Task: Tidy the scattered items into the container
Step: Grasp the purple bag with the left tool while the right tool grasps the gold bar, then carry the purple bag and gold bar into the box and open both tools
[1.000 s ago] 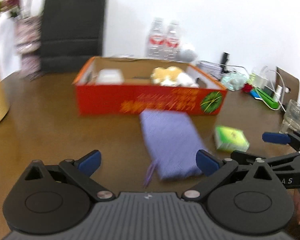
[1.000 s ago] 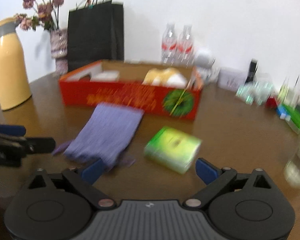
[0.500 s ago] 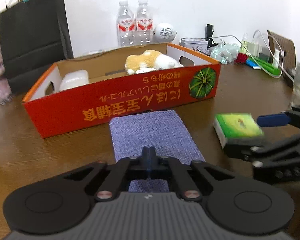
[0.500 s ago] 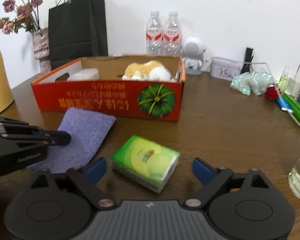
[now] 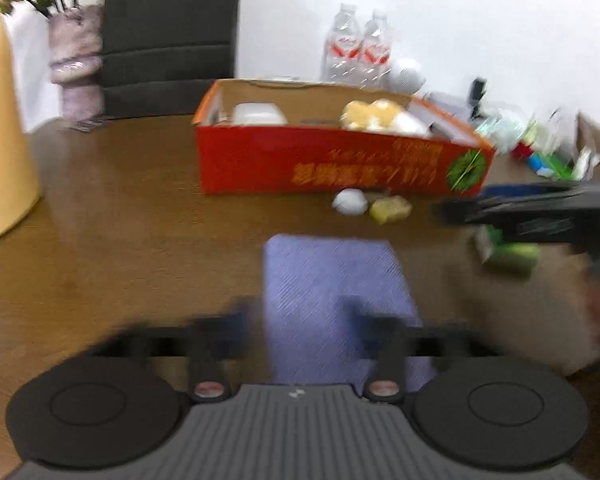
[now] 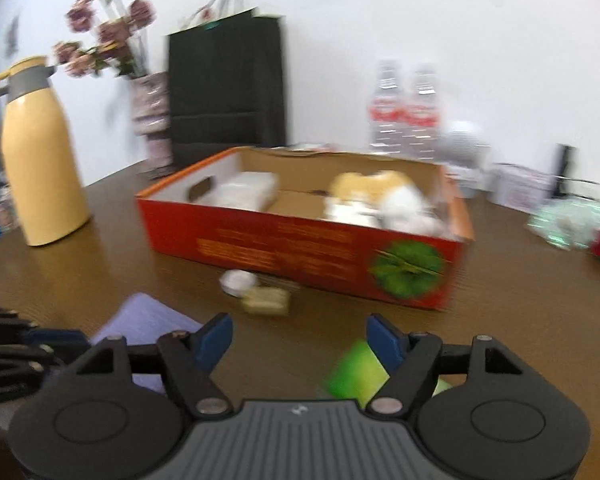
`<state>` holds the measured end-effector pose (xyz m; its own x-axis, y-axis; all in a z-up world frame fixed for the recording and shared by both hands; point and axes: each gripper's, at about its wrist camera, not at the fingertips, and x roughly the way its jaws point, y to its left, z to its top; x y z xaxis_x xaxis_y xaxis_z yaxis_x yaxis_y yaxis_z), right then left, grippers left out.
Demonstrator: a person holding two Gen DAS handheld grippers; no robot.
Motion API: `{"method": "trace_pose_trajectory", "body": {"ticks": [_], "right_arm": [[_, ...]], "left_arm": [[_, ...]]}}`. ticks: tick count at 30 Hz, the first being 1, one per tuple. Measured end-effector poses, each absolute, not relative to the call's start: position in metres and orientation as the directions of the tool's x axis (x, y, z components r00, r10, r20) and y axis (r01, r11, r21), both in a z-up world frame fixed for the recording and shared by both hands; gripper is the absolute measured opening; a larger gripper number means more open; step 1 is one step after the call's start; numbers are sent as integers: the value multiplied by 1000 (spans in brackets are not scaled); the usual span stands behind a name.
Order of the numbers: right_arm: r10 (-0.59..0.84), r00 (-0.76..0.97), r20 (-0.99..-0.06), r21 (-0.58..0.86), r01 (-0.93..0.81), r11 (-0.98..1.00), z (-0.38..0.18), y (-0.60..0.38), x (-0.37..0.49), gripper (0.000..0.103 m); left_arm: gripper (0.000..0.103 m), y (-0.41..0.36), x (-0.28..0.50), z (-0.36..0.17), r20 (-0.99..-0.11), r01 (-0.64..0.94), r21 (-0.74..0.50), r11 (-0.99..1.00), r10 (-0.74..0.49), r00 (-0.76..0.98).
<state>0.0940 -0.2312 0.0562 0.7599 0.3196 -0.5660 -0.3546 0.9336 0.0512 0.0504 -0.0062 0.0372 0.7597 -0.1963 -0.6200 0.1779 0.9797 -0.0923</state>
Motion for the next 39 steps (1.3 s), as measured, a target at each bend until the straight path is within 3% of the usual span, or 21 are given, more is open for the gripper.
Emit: {"method": "trace_pose_trajectory", "body": {"ticks": [2,4,6,10,11,13,14,15,17,21,26,31,35,39], "right_arm": [[315,731,-606,43,-366,930,50,-212,120,62],[304,713,-632,28,-371,928,44,-197,140,54],[300,703,-645,11,-384,923,37,-185,152,51],[293,702,-649,-4,-389,921,27,-178,150,30],[300,700,-648,-2,-395,919,27,-179,147,30],[300,698,-651,-2,-396,918,29,-181,139,30],[292,698,-654,-4,-390,921,29,-183,136,30],[279,704,-652,-12,-379,925,31,-185,130,30],[264,727,-634,-29,-363,931,35,-191,113,30],[283,744,-606,4,-353,936,45,-205,80,30],[306,762,-571,16,-362,932,60,-215,41,30],[319,798,-512,-12,-377,926,99,-218,61,30],[303,844,-443,-27,-351,936,146,-228,110,30],[301,810,-503,38,-327,944,170,-242,187,30]], "left_arm": [[91,-15,57,36,-599,209,-61,976,-203,775],[91,-24,68,29,-637,219,-37,975,-192,747],[90,-27,73,22,-650,213,-32,976,-183,738],[89,-30,70,15,-633,235,9,972,-176,754],[81,-30,68,14,-628,238,7,971,-181,757],[46,-31,62,16,-612,265,2,964,-208,763],[20,-32,59,17,-609,271,-2,962,-217,763],[12,-32,57,18,-609,273,-12,962,-223,761],[8,-33,52,17,-600,269,-20,963,-227,767],[6,-29,36,24,-591,251,-89,964,-254,765],[6,-17,16,61,-493,253,-114,961,-276,825],[6,-4,81,130,-410,294,-122,948,-318,855],[6,-12,179,161,-447,305,-263,915,-396,802],[6,-40,280,142,-569,249,-256,934,-353,743]]}}
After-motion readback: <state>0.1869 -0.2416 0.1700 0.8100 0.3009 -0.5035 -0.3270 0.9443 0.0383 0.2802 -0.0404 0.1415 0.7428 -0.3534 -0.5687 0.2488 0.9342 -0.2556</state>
